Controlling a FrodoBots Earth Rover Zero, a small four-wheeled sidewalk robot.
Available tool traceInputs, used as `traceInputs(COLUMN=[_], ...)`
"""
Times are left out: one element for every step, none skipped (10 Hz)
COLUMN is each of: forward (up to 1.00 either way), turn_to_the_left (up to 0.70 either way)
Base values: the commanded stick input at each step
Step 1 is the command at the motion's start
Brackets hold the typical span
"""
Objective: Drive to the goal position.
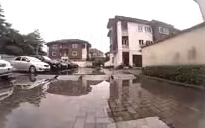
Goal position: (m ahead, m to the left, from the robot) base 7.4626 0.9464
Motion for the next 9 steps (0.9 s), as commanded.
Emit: traceInputs(forward=[0.5,0.5,0.5,0.5,0.5,0.5,0.5,0.5,0.5], turn_to_the_left=[0.0,0.0,0.0,0.0,0.0,0.0,0.0,0.0,0.0])
